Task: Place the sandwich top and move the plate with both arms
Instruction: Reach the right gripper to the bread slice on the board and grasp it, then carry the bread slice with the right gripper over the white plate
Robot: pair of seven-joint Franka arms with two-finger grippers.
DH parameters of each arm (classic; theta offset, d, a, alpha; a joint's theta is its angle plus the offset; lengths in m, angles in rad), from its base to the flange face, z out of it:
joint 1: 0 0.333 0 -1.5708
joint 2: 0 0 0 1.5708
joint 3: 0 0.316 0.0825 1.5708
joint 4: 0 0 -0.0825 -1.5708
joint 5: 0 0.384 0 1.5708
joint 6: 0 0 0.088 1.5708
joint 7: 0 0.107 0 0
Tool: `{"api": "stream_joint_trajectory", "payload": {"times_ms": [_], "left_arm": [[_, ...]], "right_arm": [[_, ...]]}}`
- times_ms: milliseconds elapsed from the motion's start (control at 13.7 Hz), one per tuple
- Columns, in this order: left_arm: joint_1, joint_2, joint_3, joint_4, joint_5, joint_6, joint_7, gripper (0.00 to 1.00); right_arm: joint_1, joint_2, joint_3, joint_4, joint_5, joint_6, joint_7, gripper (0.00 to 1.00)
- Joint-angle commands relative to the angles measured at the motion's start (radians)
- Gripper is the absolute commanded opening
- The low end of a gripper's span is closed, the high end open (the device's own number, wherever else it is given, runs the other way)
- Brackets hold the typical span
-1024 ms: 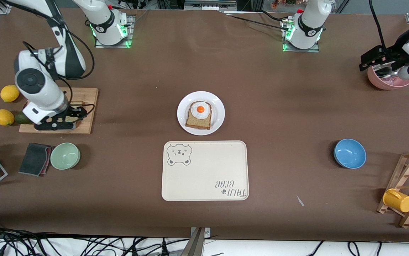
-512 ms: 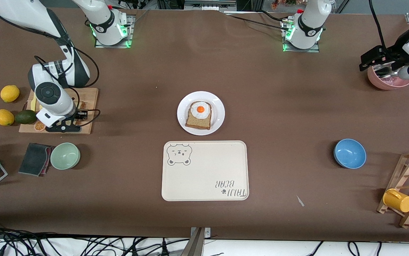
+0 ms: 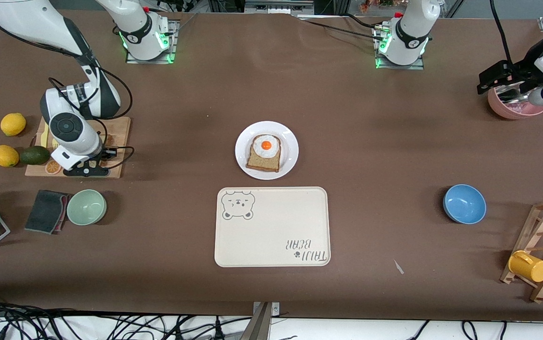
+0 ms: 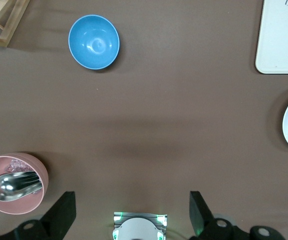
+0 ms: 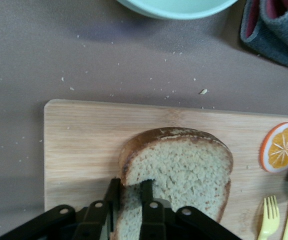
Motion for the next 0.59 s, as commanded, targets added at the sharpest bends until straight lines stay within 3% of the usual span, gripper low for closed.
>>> {"api": "stream_joint_trajectory", "payload": {"times_ms": [0,293,512], "left_arm": [[0.008,-0.011,-0.007,0.009,0.018,-0.018,0.020,1.00],[0.010,-0.011,-0.005,0.007,0.018,-0.018,0.020,1.00],[0.005,-0.010,-0.007,0.004,0.015,-0.014,0.013,1.00]], "right_arm": [[-0.001,0.000,-0.003,0.000,-0.024,-0.022,0.026,0.00],[0.002,-0.003,0.002,0.047,-0.020,-0.055,0.009,0.00],[0.026,-0.001,0.039,0.176,-0.010,-0.245,0.006,0.00]]}}
